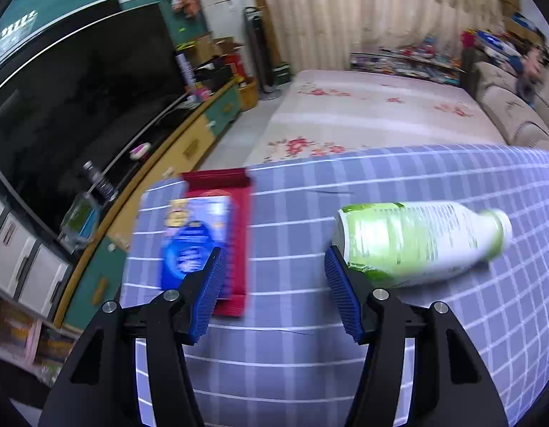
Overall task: Collect trash
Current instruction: 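Reach the left tool to the green-labelled milk bottle and grasp it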
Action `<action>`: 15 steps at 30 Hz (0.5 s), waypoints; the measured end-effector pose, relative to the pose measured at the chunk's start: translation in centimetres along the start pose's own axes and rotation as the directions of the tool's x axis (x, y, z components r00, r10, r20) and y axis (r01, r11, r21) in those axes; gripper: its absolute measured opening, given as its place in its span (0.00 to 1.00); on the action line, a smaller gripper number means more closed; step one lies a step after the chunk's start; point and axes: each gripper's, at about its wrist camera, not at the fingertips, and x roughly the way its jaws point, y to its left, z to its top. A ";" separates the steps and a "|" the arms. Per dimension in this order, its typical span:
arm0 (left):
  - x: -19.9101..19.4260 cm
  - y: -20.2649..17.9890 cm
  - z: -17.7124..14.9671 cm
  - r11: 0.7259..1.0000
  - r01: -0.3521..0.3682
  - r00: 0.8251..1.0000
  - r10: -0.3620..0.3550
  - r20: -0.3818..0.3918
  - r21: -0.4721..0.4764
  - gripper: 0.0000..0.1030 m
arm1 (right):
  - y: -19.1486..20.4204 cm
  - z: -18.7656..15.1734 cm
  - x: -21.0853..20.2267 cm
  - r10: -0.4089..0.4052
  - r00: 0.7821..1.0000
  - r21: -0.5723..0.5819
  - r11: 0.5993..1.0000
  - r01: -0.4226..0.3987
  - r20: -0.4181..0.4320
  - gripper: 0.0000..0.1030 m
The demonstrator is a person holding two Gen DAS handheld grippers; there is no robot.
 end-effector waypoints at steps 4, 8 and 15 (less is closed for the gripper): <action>-0.5 -3.5 -0.3 0.996 0.087 0.996 -0.087 -0.004 0.035 0.56 | 0.0 0.0 0.0 0.003 1.000 -0.002 1.000 -0.003 0.000 0.60; -1.4 -7.1 -0.7 0.985 0.140 0.990 -0.141 0.001 0.098 0.56 | 0.0 -0.1 0.0 0.002 1.000 -0.004 1.000 -0.002 -0.001 0.62; -3.8 -8.9 -1.4 0.962 0.219 0.974 -0.225 0.017 0.160 0.57 | -0.4 -0.2 -0.1 0.002 1.000 0.001 1.000 -0.002 -0.002 0.62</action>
